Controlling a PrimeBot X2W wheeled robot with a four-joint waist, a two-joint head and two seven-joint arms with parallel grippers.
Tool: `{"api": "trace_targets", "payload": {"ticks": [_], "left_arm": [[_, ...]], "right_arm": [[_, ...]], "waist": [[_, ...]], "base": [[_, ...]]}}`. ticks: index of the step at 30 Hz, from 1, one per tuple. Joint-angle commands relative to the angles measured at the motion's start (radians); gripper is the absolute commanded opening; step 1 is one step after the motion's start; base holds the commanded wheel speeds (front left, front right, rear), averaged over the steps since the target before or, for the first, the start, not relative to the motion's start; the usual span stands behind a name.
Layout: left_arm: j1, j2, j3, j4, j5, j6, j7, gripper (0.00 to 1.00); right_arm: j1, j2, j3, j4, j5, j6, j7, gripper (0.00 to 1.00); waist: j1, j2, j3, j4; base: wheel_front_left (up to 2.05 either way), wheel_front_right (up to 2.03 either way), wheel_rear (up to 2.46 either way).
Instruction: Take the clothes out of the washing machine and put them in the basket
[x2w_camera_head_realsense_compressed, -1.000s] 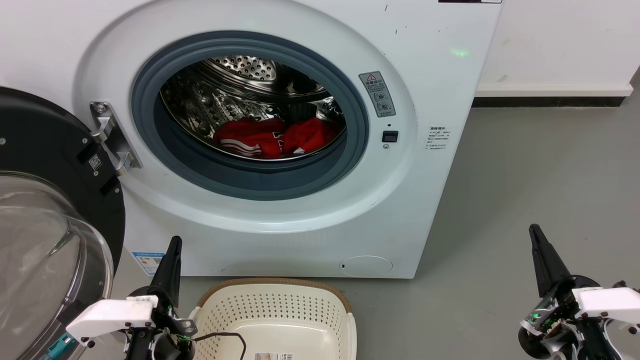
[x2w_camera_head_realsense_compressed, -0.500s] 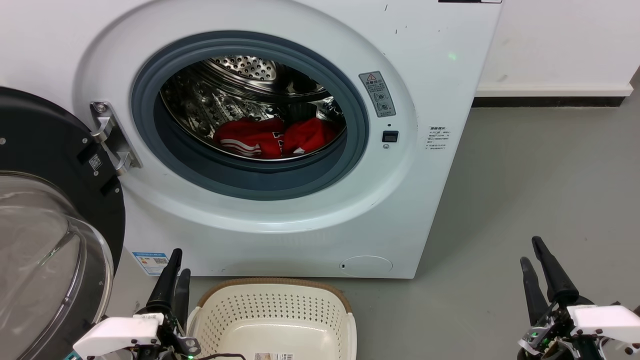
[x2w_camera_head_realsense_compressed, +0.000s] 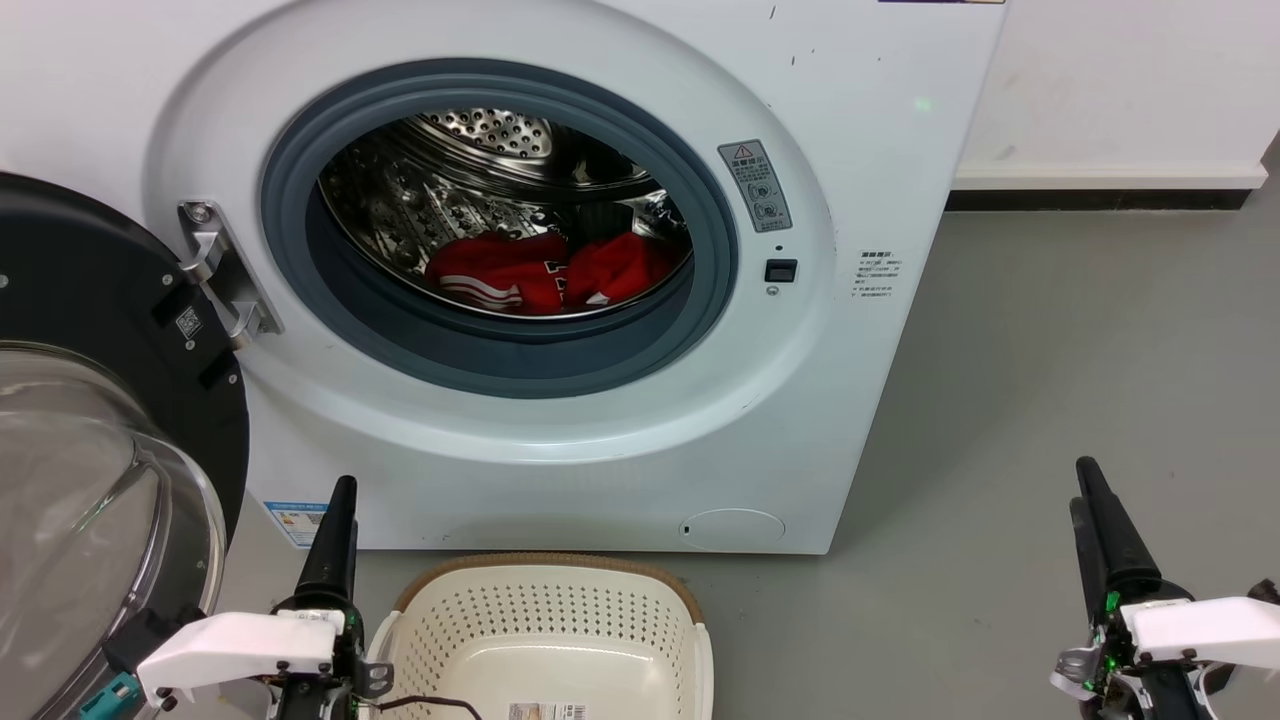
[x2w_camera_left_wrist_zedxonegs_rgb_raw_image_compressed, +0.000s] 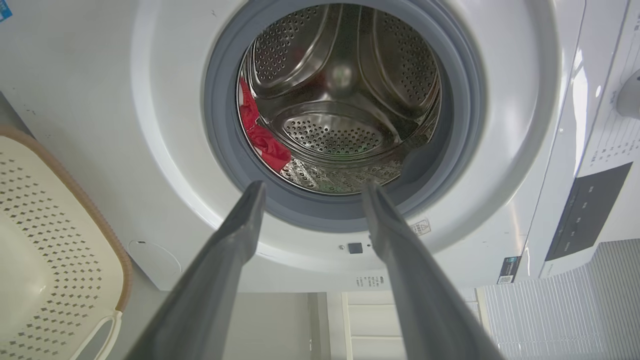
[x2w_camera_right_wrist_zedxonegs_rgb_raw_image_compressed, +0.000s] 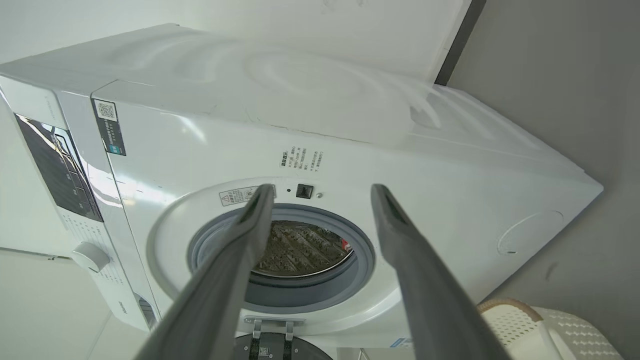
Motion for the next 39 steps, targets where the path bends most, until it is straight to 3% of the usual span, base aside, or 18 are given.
{"api": "trace_targets", "payload": {"ticks": [1, 20, 39], "left_arm": [[-0.005, 0.002, -0.006, -0.033, 0.049, 0.008, -0.012, 1.0], [0.02, 0.002, -0.062, -0.103, 0.402, 0.079, -0.084, 1.0], [0.043, 0.003, -0.09, -0.144, 0.674, 0.117, -0.147, 1.0]], "right_arm": [[-0.003, -0.001, 0.002, -0.034, -0.055, 0.0, -0.012, 1.0], [0.033, -0.001, 0.043, -0.144, -0.47, 0.0, -0.085, 1.0], [0.064, 0.0, 0.058, -0.201, -0.755, 0.0, -0.148, 1.0]], "waist": [[0.0, 0.0, 0.001, 0.0], [0.0, 0.0, 0.006, 0.0], [0.0, 0.0, 0.011, -0.002]], "base": [[0.0, 0.0, 0.0], [0.0, 0.0, 0.0], [0.0, 0.0, 0.0]]}}
